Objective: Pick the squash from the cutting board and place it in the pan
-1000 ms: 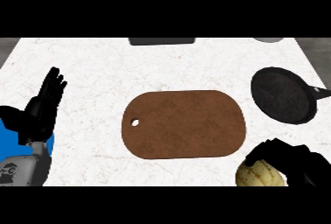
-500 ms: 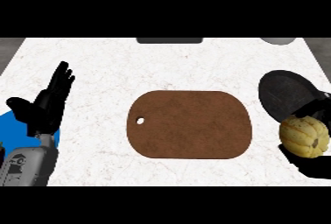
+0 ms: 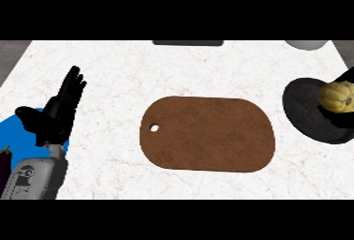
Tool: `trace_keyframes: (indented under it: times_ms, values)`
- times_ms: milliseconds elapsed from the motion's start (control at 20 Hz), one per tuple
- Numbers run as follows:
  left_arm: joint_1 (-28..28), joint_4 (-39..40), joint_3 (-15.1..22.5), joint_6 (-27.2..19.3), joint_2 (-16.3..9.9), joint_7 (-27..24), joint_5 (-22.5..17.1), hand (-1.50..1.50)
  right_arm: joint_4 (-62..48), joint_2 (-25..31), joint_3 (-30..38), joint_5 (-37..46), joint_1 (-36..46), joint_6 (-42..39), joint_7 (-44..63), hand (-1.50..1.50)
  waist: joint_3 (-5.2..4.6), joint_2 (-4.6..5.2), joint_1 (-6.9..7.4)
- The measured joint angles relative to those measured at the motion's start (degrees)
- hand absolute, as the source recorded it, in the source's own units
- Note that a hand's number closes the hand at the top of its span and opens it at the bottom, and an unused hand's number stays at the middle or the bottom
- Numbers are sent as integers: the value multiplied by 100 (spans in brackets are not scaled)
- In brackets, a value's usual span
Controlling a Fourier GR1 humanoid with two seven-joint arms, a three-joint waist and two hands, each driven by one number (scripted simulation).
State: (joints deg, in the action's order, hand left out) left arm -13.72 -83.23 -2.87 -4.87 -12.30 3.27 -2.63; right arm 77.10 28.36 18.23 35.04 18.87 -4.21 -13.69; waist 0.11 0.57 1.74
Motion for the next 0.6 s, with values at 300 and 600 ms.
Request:
trace_keyframes:
  times_ms: [300, 600]
  values:
    - [-221, 43, 54, -2, 51, 90, 42, 0, -2450, 189, 165, 374, 1074, 891, -968, 150, 8, 44, 105]
    - [-310, 137, 30, 57, 47, 67, 21, 0, -4270, 279, 364, 389, 1854, 1113, -1536, -150, 14, 81, 193]
